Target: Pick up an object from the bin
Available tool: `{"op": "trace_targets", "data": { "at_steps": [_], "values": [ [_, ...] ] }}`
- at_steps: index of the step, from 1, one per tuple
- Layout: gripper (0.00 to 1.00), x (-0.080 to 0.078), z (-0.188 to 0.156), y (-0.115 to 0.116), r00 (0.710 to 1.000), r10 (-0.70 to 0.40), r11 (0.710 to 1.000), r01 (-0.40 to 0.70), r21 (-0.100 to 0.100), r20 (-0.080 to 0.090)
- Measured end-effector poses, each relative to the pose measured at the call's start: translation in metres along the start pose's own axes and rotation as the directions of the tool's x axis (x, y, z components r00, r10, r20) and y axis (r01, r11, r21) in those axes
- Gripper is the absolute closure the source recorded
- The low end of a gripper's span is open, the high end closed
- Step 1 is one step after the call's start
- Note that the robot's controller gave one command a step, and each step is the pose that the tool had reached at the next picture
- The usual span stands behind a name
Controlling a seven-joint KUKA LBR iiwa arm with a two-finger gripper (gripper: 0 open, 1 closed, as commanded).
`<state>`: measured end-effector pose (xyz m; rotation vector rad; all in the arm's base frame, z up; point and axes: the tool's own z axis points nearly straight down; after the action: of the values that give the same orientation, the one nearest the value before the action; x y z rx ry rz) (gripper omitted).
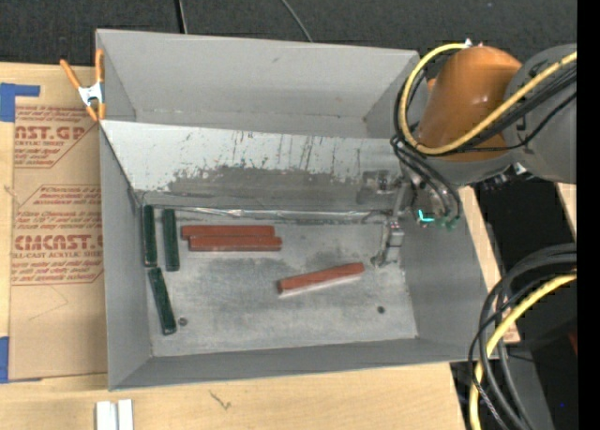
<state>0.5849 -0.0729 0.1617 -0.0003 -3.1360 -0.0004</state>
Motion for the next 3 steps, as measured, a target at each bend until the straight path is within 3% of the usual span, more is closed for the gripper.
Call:
{"op": "trace_targets", "data": {
  "at_steps": [1,2,3],
  "values": [
    [0.00,-0.002,-0.005,0.000,1.000,-0.001,1.000,0.001,0.001,0.007],
    [0.00,0.011,0.028,0.004,0.997,-0.077,0.997,0.077,0.002,0.013],
    [1.00,0.005,0.092,0.047,0.984,-0.176,0.984,0.176,0.000,0.007]
  ]
}}
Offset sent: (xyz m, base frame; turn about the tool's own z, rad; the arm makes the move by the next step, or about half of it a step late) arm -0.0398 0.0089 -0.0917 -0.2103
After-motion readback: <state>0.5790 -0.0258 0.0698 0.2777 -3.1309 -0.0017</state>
